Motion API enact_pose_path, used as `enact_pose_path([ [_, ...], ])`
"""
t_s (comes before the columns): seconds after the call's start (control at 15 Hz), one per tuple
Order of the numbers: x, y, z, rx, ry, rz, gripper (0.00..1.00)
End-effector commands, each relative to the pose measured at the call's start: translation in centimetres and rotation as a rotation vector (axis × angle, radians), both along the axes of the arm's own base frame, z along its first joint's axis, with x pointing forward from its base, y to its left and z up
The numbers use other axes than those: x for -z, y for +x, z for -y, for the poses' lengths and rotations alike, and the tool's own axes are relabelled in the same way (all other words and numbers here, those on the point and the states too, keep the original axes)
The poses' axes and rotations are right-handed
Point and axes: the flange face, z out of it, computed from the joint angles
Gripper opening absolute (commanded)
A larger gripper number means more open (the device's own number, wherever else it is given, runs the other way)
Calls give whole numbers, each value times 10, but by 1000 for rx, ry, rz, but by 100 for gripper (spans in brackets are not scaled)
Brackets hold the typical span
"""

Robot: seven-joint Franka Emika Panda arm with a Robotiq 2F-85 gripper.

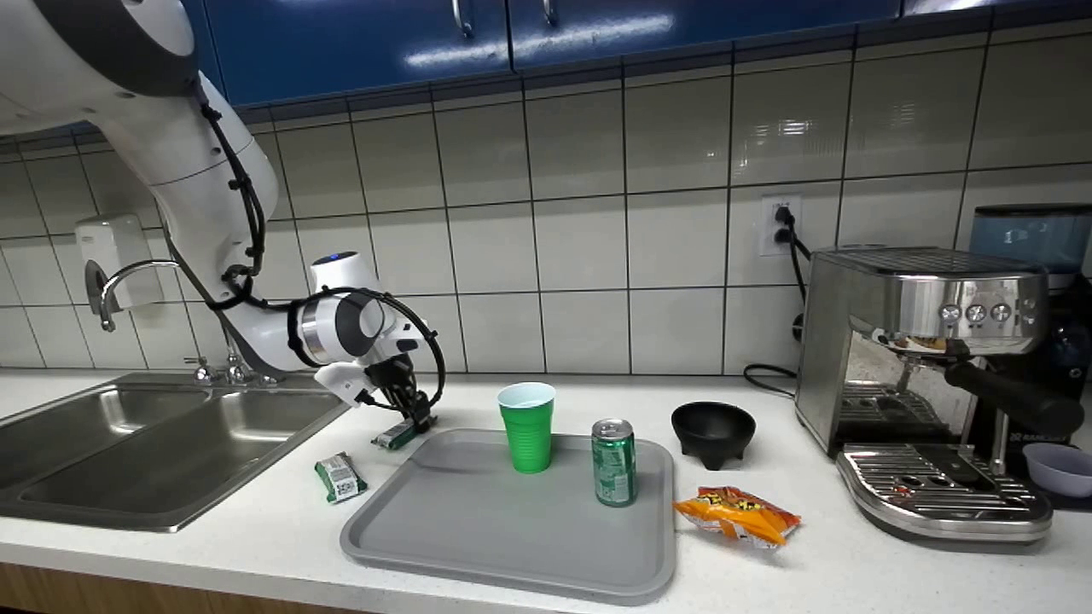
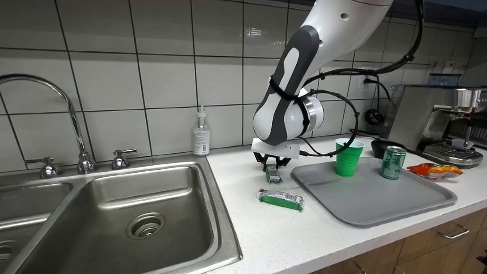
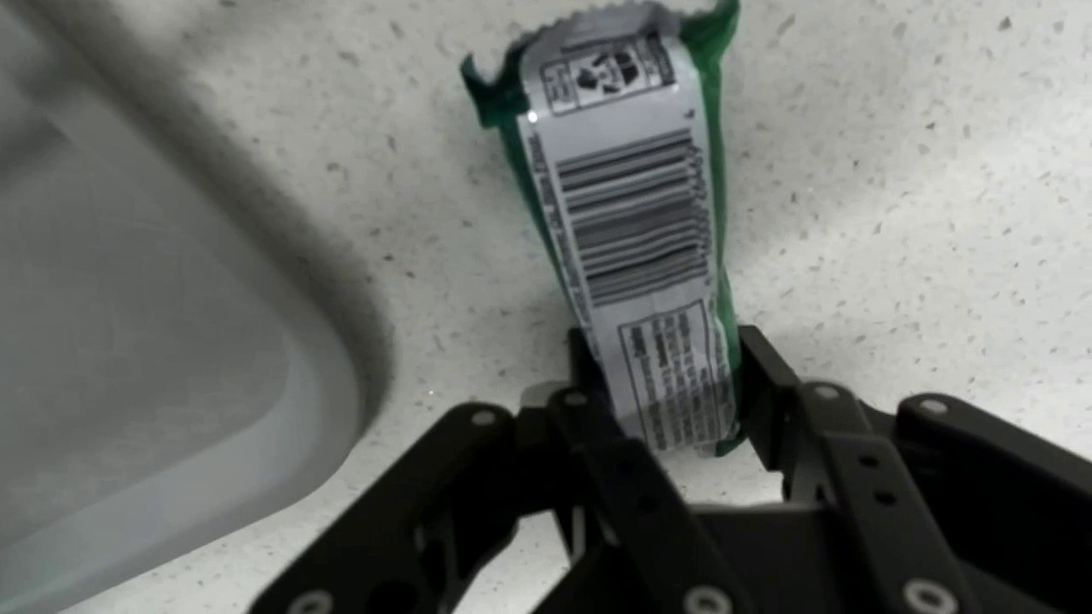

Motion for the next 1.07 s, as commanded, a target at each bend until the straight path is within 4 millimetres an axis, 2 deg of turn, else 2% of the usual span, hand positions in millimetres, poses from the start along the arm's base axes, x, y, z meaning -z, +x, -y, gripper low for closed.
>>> enact_pose_path([
  [0.0, -14, 2, -5, 15, 17, 9, 16],
  [0.53, -36, -3, -5, 13, 21, 38, 16],
  [1.0, -45, -18, 13, 47, 3, 40, 16],
])
